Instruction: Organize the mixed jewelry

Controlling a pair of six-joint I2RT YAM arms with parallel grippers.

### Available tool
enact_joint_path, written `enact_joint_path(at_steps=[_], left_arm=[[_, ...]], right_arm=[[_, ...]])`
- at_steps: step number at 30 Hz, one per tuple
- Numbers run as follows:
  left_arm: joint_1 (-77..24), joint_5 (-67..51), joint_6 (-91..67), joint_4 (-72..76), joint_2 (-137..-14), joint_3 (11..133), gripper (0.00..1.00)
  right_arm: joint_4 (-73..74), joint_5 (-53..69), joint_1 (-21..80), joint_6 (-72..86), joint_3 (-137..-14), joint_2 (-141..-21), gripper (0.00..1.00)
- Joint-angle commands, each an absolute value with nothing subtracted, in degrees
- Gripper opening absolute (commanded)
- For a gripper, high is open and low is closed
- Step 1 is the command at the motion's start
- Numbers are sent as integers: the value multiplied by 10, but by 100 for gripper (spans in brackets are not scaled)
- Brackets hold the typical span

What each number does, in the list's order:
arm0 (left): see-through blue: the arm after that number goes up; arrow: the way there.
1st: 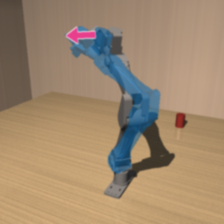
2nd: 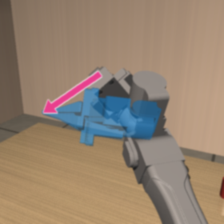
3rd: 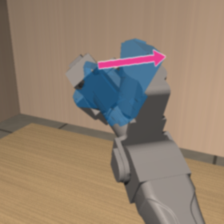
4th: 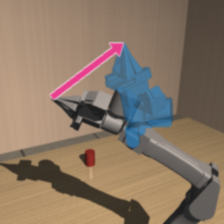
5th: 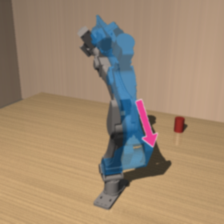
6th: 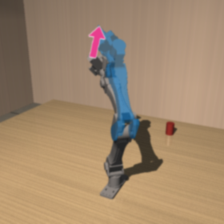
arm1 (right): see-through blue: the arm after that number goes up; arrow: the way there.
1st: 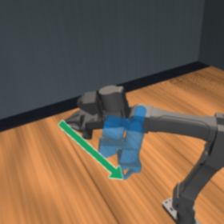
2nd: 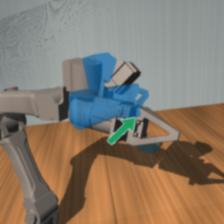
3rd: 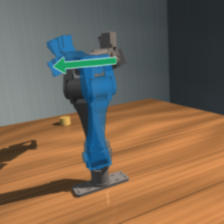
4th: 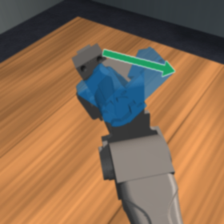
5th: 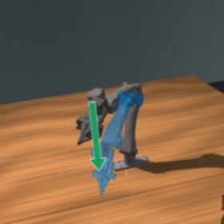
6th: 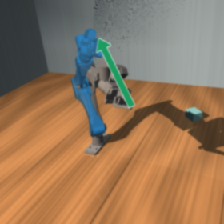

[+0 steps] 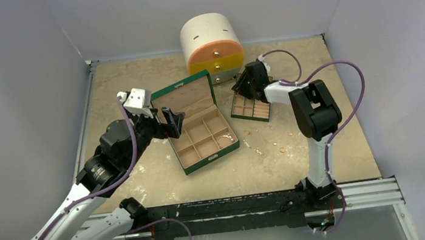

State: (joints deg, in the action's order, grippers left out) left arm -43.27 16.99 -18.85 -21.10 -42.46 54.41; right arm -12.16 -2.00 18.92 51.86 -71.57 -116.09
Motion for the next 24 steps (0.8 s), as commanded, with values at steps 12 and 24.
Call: enact_joint_path(at_steps=[12, 24], left_arm=[[-434, 174, -184, -196, -417, 545, 96], [-433, 176, -185, -195, -418, 545, 96]], right_arm=[[-84, -70, 200, 458, -760, -1182, 31], [-44, -72, 209, 389, -750, -1128, 1]])
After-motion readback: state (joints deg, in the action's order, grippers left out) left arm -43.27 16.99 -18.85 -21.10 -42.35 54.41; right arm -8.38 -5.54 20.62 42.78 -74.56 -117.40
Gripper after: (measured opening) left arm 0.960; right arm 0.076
